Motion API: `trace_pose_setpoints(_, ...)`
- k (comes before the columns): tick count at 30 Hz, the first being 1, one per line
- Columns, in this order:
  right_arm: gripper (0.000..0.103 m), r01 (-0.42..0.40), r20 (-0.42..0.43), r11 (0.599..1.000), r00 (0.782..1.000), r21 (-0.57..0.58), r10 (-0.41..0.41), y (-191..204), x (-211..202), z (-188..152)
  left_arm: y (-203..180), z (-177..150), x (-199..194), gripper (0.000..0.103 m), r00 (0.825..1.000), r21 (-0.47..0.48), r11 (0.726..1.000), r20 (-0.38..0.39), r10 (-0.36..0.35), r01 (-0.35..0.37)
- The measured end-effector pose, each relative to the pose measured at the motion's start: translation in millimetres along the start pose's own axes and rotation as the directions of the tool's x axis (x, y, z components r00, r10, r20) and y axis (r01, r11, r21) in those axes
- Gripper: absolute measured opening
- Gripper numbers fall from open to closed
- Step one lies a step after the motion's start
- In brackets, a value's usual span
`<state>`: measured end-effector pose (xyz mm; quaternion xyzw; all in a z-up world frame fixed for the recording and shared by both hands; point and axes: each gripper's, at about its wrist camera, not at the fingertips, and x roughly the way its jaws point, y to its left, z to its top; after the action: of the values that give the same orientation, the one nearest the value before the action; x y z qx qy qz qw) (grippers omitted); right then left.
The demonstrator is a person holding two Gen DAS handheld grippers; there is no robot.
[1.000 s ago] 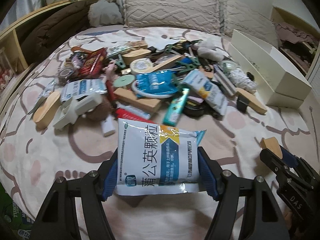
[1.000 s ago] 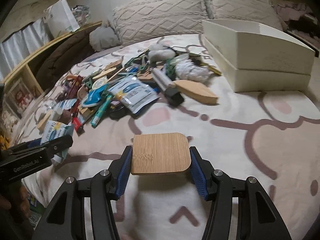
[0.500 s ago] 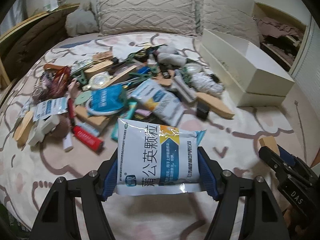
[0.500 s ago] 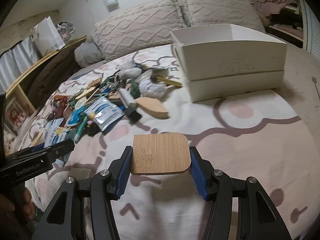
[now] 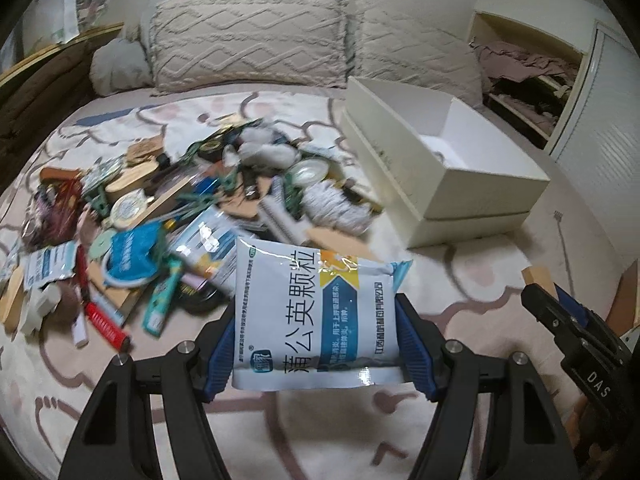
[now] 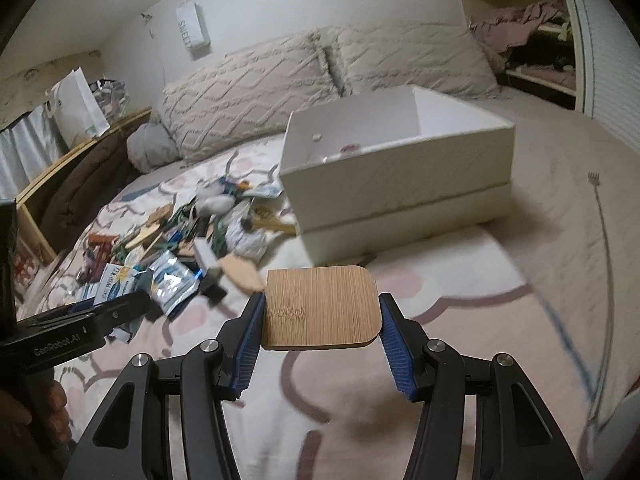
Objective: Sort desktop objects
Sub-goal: 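Carry the bamboo pad and sachet over the white box with both tools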
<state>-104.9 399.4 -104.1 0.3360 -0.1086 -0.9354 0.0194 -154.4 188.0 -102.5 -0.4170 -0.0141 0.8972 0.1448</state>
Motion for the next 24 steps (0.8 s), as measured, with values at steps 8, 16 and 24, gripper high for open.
trace_pose_setpoints(8, 0.057, 0.028, 0.089, 0.999, 0.996, -0.035, -0.024, -13.1, -9.1, 40.4, -27.1, 34.0, 2.1, 0.071, 0.997, 0.041, 0.998, 0.06, -0.042, 0.04)
trace_pose_setpoints(16, 0.057, 0.041, 0.135, 0.998, 0.99, -0.054, -0.033, -21.5, -2.8, 71.1, -48.5, 68.2, 11.9, 0.071, 0.991, 0.071, 0.994, 0.1, -0.087, 0.08)
trace_pose_setpoints(24, 0.057, 0.049, 0.135, 0.998, 0.99, -0.035, -0.044, -32.9, 14.8, 96.4, -66.2, 102.1, 33.3, 0.071, 0.987, 0.099, 0.989, 0.104, -0.121, 0.11)
